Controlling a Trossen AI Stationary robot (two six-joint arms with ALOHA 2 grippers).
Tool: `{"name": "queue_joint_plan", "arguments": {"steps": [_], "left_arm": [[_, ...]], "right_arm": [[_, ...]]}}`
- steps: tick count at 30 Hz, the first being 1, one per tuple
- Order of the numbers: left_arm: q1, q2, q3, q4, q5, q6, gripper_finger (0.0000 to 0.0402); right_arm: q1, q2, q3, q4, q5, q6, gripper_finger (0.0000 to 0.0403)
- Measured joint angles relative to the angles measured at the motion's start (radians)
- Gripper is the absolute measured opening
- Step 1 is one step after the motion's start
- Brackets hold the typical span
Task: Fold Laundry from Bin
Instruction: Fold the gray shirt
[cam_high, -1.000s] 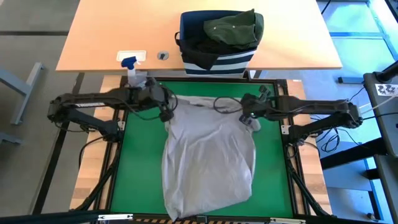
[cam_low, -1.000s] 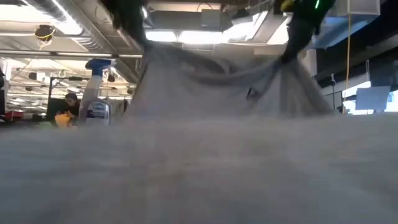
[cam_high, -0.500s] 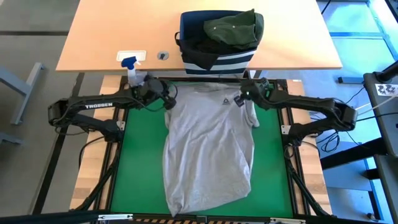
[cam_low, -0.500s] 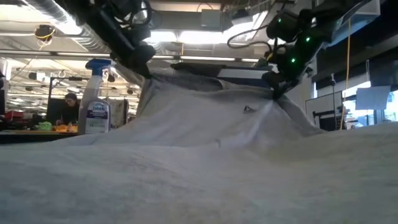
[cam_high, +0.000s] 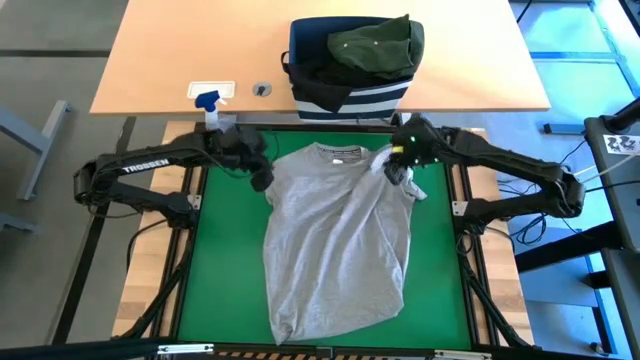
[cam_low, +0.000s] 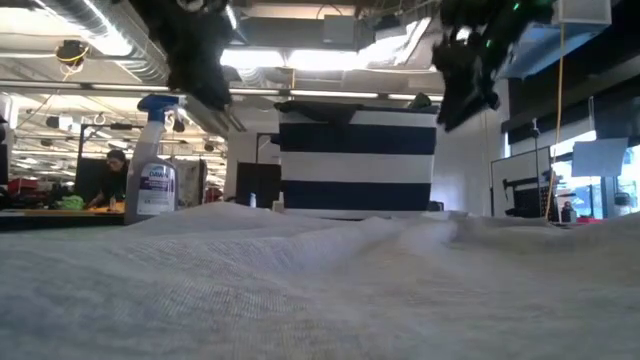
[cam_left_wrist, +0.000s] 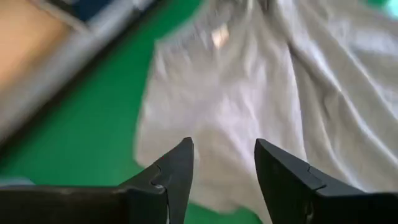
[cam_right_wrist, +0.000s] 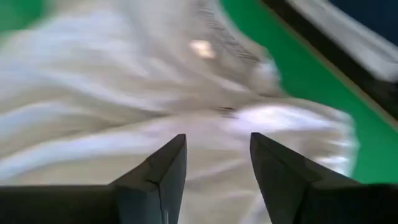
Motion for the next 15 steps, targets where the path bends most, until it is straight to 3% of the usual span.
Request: {"name": "queue_joint_plan", "arguments": {"steps": [8,15], "left_arm": [[-0.027,0.029,-0.283,0.122,-0.027,-0.138,0.0144],[0.034,0.088,-0.396,0.285,-0.044,-0.164,0.0134]], "right_arm": [[0.241,0.001,-0.116,0.134,0.028,0.102,0.0179],[0.372,0.028,-0.248,0.211,0.080,0.189,0.0179]]}}
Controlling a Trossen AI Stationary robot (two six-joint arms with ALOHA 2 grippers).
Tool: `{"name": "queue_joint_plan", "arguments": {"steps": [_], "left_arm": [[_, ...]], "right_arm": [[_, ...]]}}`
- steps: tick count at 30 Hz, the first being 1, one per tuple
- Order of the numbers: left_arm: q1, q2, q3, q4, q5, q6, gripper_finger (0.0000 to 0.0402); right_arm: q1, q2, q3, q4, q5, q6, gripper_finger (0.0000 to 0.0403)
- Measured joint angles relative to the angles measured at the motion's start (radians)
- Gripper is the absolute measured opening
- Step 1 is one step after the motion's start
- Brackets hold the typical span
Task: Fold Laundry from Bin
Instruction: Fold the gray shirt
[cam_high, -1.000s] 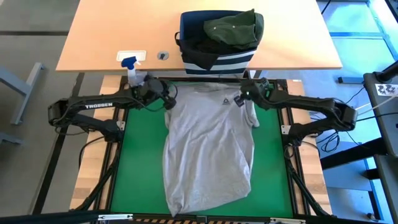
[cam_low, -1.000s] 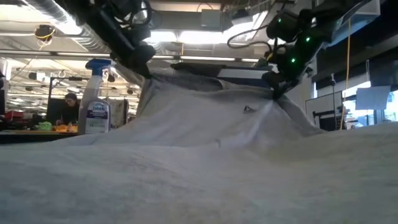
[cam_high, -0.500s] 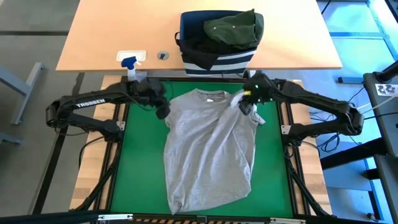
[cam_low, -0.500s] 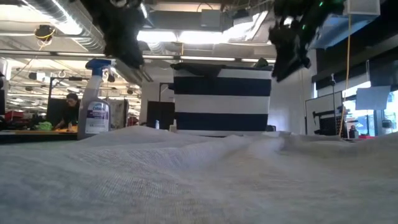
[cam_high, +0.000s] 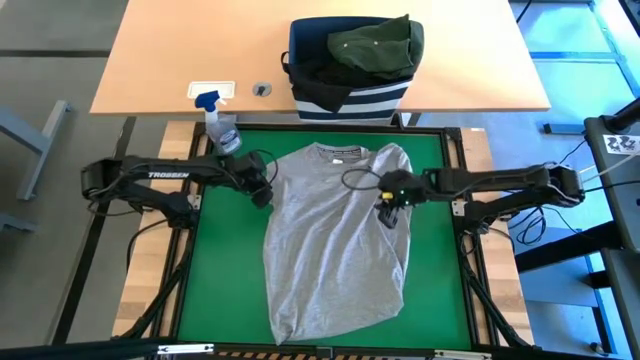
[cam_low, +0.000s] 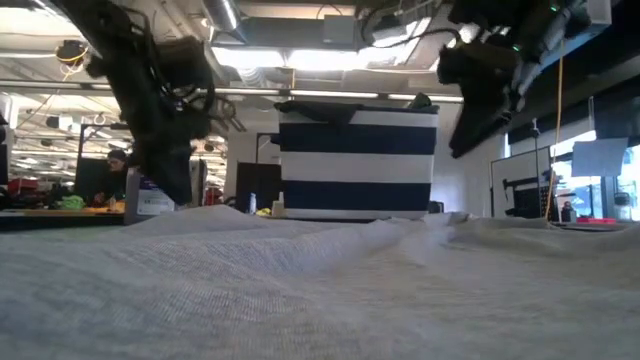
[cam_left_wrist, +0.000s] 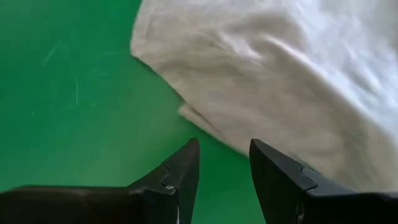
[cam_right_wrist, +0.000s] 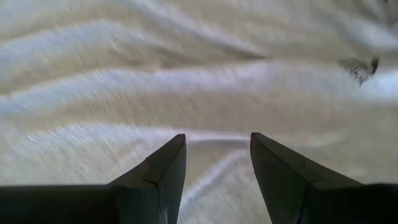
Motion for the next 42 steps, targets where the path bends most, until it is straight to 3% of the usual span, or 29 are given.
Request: {"name": "queue_joint_plan", "arguments": {"steps": [9,16,24,29,36,42], "left_arm": [[0.156,0.101,-0.004,0.061,0.079,0.016,0.0168],[0.186,0.198,-0.002,0.112,0.123,0.050,0.0176],[0.186,0.211,-0.002,0.180,0.156,0.052,0.0154],[0.184,0.211,0.008,0.185,0.241,0.042,0.0141],[0.184,0.256,0.012,0.200,0.221,0.081,0.0128],[0.182,0.268,0.014,0.205,0.170,0.142,0.0052]], "right_arm": [[0.026,0.024,-0.031,0.024,0.000,0.051,0.0179],[0.026,0.023,-0.031,0.036,0.001,0.051,0.0179],[0.026,0.023,-0.031,0.040,0.004,0.048,0.0179],[0.026,0.023,-0.031,0.037,0.004,0.047,0.0179],[0.026,0.027,-0.032,0.034,0.040,0.044,0.0179],[0.026,0.027,-0.032,0.033,0.055,0.043,0.0179]]}}
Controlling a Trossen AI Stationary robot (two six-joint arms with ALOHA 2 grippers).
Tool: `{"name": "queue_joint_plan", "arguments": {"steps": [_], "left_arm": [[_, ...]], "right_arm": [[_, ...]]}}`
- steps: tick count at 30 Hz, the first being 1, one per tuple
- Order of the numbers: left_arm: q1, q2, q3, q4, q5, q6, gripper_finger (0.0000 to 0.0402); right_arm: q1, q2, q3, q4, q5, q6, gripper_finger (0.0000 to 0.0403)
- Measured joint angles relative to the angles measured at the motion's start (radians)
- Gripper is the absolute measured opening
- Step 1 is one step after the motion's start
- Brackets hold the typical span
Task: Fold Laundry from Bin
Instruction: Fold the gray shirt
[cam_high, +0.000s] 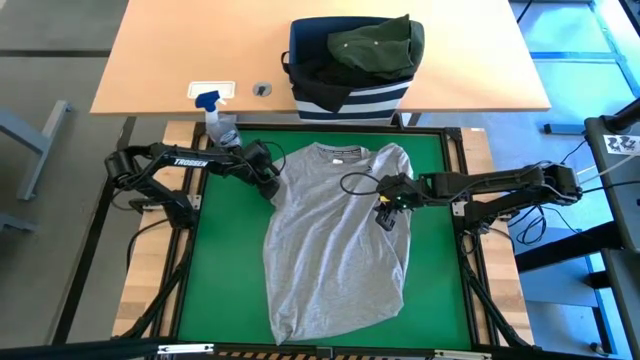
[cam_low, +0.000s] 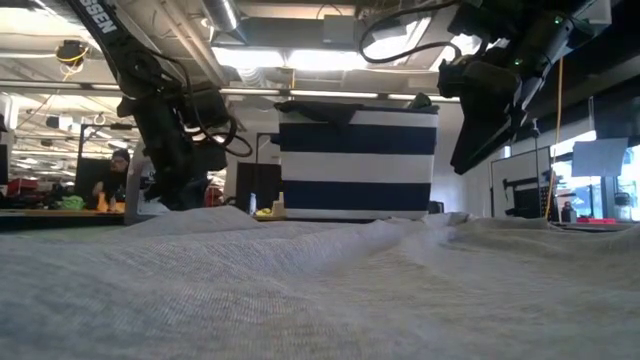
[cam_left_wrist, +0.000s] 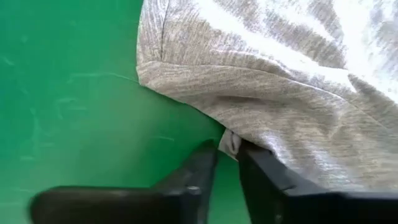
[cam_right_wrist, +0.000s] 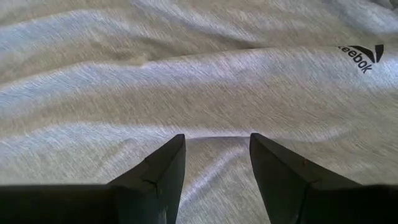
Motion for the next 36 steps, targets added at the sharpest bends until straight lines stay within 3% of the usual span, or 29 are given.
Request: {"name": "queue_joint_plan", "arguments": {"steps": [3,11,16,22,28,36], "left_arm": [[-0.003,-0.021,0.019,-0.066,-0.032,0.025,0.0009],[-0.024,-0.114,0.217,-0.570,-0.295,0.111,0.0003],[-0.008,-0.116,0.251,-0.680,-0.437,0.227,0.0006],[0.014,-0.116,0.251,-0.727,-0.427,0.266,0.0009],[0.034,-0.117,0.251,-0.767,-0.241,0.233,0.0052],[0.058,-0.118,0.246,-0.812,-0.286,0.214,0.0132]], "right_arm": [[0.000,0.000,0.000,-0.009,0.000,0.000,0.0179],[0.000,0.000,0.000,-0.050,0.032,0.000,0.0179],[0.000,0.000,0.000,-0.047,0.034,-0.006,0.0179],[0.000,0.000,0.000,-0.047,0.033,-0.008,0.0179],[0.000,0.000,0.000,-0.047,0.033,-0.008,0.0179],[0.000,0.000,0.000,-0.042,0.032,-0.008,0.0179]]}}
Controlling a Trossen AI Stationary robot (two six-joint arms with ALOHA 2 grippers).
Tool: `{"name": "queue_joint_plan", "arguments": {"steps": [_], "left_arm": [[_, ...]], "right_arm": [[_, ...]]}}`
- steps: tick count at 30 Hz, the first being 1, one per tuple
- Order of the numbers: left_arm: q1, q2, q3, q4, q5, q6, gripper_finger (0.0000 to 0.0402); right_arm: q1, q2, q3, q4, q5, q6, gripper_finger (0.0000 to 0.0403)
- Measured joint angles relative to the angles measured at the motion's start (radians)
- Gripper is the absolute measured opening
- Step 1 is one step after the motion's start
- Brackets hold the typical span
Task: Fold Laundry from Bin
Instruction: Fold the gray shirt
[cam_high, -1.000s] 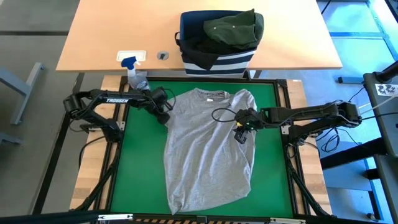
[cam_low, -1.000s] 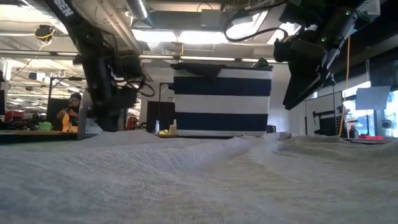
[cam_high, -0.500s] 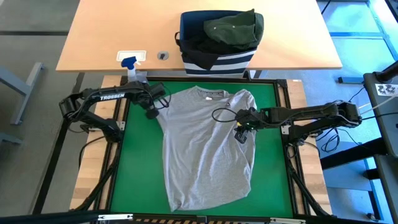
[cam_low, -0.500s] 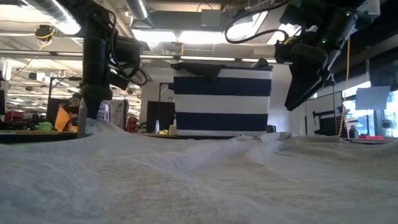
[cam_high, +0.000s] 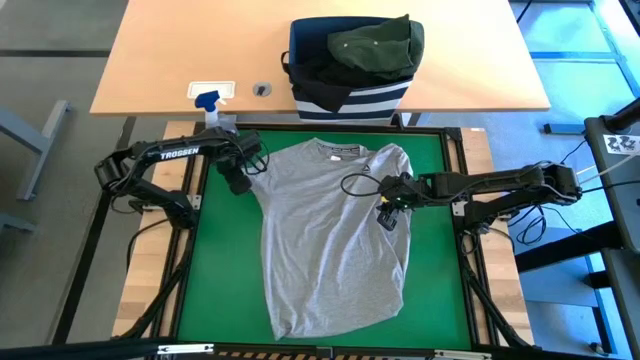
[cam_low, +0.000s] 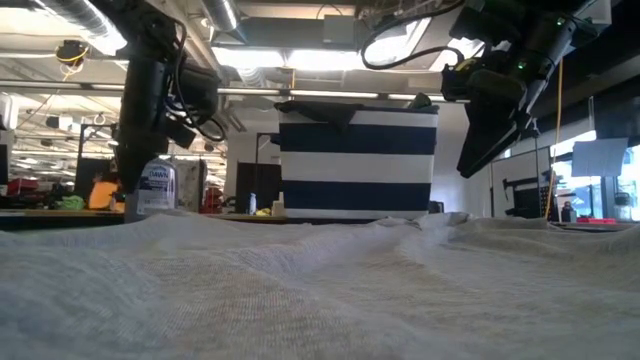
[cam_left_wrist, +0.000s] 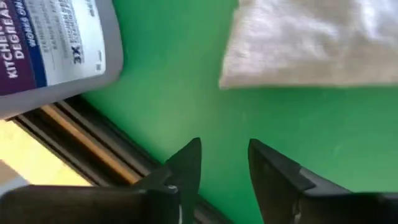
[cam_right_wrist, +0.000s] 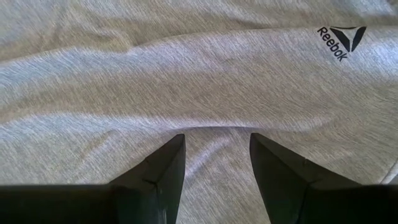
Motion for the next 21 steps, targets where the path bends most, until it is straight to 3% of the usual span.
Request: {"name": "queue_joint_plan", "arguments": {"steps": [4,10,21], "left_arm": [[0.018,0.007,-0.060,0.066,0.152,0.022,0.0140],[0.025,0.027,-0.116,0.285,0.146,0.018,0.0129],[0.026,0.027,-0.105,0.455,0.205,0.073,0.0110]], "right_arm": [[0.000,0.000,0.000,0.000,0.000,0.002,0.0179],[0.000,0.000,0.000,0.025,0.001,0.009,0.0179],[0.000,0.000,0.000,0.026,-0.008,0.011,0.0179]]}}
